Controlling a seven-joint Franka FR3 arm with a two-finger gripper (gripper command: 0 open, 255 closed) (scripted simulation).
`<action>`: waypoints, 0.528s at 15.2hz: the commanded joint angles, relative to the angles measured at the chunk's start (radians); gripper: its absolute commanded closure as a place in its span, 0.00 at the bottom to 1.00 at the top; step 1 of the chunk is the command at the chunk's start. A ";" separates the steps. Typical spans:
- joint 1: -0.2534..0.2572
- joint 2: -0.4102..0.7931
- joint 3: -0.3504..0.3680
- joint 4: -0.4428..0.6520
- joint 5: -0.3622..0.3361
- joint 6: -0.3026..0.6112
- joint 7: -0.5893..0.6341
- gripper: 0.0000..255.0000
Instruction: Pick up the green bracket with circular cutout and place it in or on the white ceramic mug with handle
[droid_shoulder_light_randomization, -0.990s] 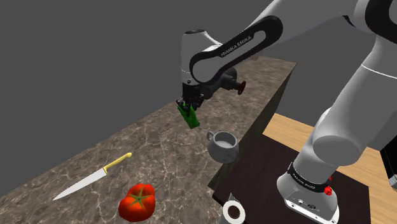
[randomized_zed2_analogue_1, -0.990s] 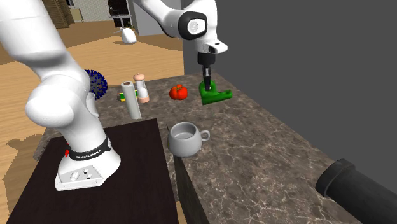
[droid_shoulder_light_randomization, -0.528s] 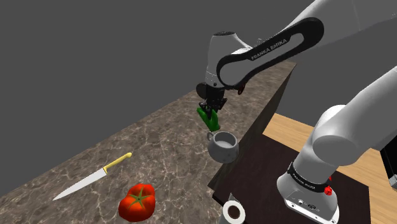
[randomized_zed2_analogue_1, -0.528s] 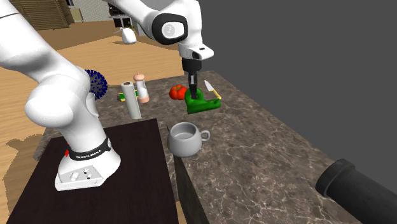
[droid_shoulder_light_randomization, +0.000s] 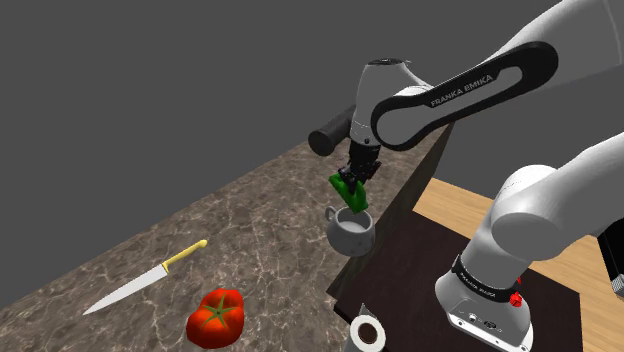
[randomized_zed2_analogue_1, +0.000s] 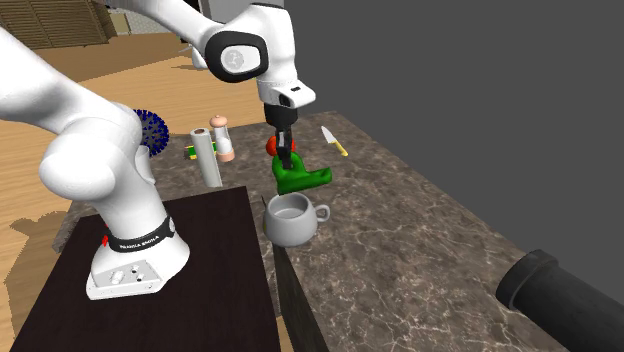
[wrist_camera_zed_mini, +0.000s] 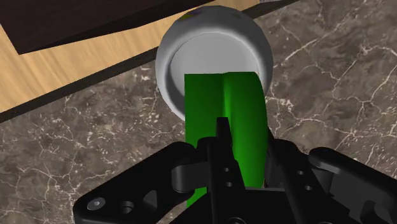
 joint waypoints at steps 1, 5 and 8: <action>-0.001 0.022 0.002 -0.015 0.000 0.038 0.001 1.00; -0.004 0.070 0.009 -0.041 -0.002 0.112 0.005 1.00; -0.007 0.111 0.014 -0.057 -0.004 0.169 0.009 1.00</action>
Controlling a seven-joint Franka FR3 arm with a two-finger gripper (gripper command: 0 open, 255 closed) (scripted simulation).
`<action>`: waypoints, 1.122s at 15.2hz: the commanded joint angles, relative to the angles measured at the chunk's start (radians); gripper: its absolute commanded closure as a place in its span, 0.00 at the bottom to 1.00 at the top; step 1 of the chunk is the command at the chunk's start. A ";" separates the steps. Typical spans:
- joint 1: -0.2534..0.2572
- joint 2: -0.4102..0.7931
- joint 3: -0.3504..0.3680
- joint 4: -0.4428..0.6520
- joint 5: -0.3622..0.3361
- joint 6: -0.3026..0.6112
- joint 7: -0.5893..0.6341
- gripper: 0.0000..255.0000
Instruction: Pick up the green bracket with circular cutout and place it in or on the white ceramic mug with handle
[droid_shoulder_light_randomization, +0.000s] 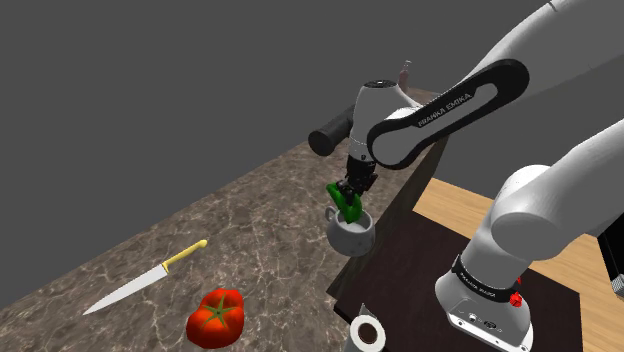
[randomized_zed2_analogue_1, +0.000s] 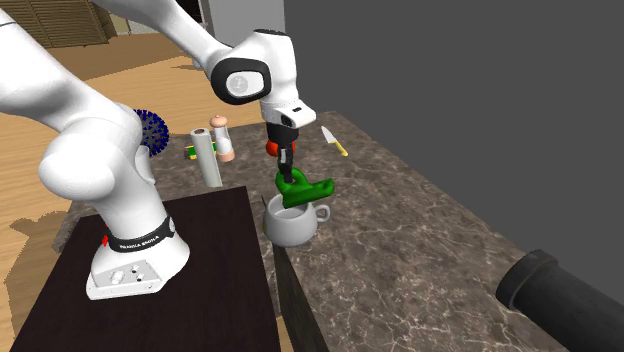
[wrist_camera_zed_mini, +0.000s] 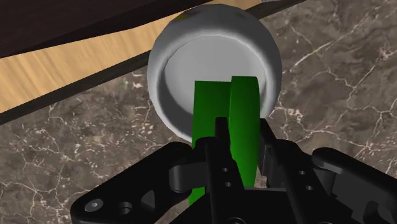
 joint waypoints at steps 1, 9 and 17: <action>-0.001 0.023 0.004 -0.012 -0.001 0.036 0.004 1.00; -0.005 0.068 0.010 -0.025 -0.005 0.094 0.009 1.00; -0.005 0.068 0.010 -0.025 -0.005 0.094 0.009 0.00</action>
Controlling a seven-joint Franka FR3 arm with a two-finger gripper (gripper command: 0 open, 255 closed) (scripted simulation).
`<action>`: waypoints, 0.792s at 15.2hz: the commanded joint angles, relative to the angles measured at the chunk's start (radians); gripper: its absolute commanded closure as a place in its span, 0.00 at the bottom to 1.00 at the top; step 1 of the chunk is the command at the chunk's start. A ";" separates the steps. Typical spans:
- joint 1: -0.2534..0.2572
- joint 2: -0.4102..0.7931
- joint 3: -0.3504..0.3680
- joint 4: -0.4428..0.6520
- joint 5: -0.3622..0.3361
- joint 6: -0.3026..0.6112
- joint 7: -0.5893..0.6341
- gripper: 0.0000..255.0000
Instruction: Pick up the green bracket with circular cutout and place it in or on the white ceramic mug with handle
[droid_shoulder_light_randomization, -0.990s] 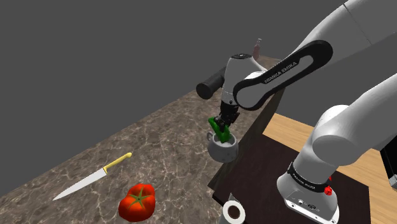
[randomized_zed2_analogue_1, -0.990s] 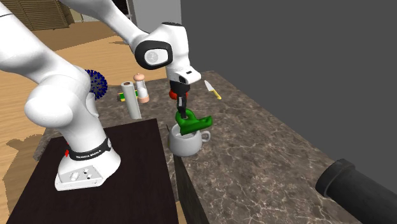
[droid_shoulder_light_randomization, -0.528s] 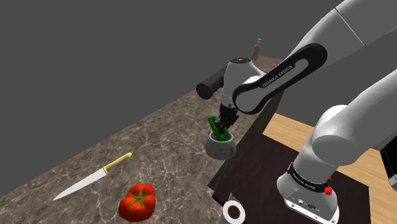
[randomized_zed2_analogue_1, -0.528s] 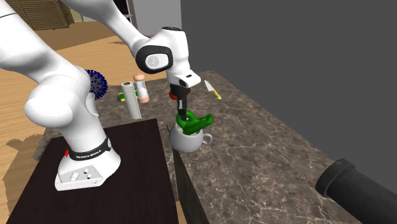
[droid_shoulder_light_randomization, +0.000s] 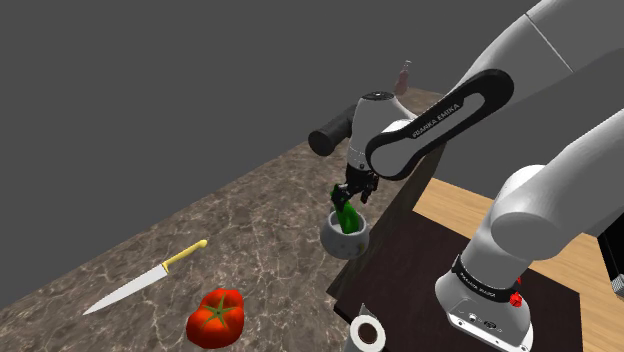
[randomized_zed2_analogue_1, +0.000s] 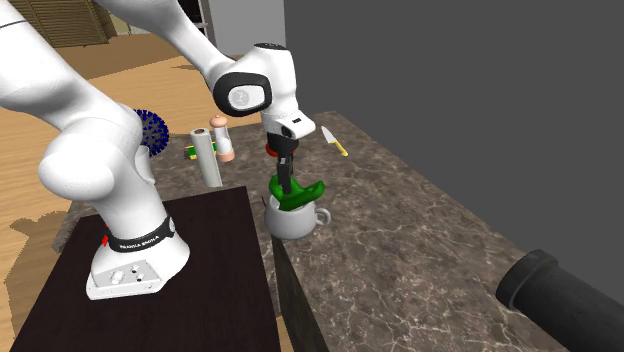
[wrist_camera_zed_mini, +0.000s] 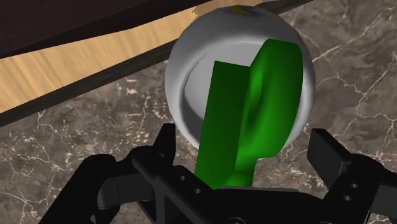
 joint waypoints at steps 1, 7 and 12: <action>0.005 -0.040 -0.004 0.010 0.005 -0.049 -0.004 0.00; 0.014 -0.138 -0.014 0.045 0.012 -0.183 -0.010 0.00; 0.014 -0.138 -0.014 0.045 0.012 -0.183 -0.010 0.00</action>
